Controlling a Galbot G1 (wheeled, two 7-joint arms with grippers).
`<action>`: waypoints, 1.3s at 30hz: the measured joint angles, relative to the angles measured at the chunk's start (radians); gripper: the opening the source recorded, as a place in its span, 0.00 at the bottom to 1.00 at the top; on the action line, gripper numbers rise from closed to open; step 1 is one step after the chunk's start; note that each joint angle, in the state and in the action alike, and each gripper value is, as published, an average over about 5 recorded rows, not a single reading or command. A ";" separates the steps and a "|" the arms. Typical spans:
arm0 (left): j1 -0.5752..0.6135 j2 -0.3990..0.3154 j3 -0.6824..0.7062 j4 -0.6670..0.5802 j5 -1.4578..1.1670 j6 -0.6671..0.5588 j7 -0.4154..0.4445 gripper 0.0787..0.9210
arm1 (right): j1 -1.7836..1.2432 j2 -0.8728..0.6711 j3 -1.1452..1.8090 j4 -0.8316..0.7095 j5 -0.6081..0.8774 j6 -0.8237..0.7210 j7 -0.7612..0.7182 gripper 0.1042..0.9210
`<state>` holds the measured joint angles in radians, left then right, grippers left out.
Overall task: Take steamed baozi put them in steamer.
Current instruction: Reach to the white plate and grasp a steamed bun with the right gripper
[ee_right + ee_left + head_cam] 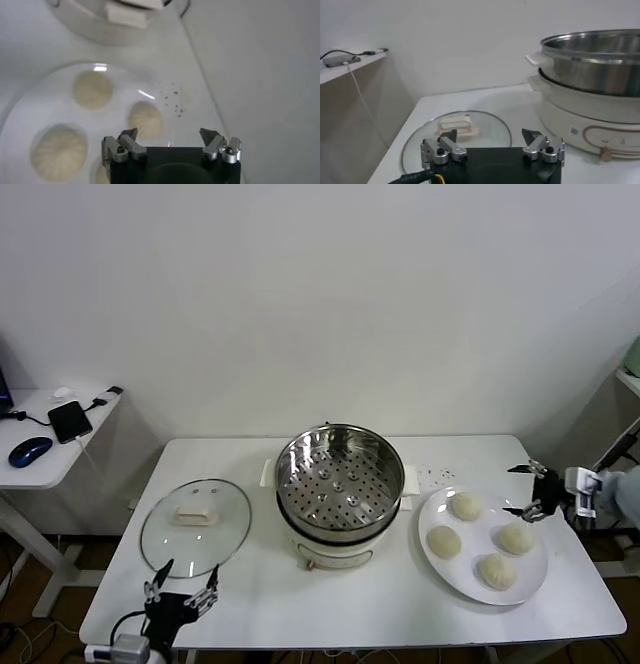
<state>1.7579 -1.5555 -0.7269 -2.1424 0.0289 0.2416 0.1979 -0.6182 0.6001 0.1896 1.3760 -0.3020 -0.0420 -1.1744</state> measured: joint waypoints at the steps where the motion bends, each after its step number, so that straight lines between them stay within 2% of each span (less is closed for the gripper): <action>1: 0.002 -0.001 -0.002 0.000 0.001 0.000 0.000 0.88 | 0.032 0.010 -0.029 -0.020 -0.020 0.007 -0.016 0.88; 10: 0.014 -0.011 -0.006 -0.004 0.009 -0.001 0.000 0.88 | 0.204 0.122 -0.193 -0.187 -0.147 0.055 -0.094 0.88; 21: 0.021 -0.014 0.000 0.003 0.020 -0.004 -0.002 0.88 | 0.270 0.235 -0.252 -0.324 -0.246 0.106 -0.091 0.88; 39: 0.030 -0.015 0.008 0.007 0.023 -0.008 -0.003 0.88 | 0.305 0.325 -0.272 -0.440 -0.342 0.147 -0.050 0.88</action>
<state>1.7874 -1.5709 -0.7193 -2.1354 0.0520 0.2337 0.1944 -0.3136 0.9253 -0.0823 0.9365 -0.6442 0.1051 -1.2240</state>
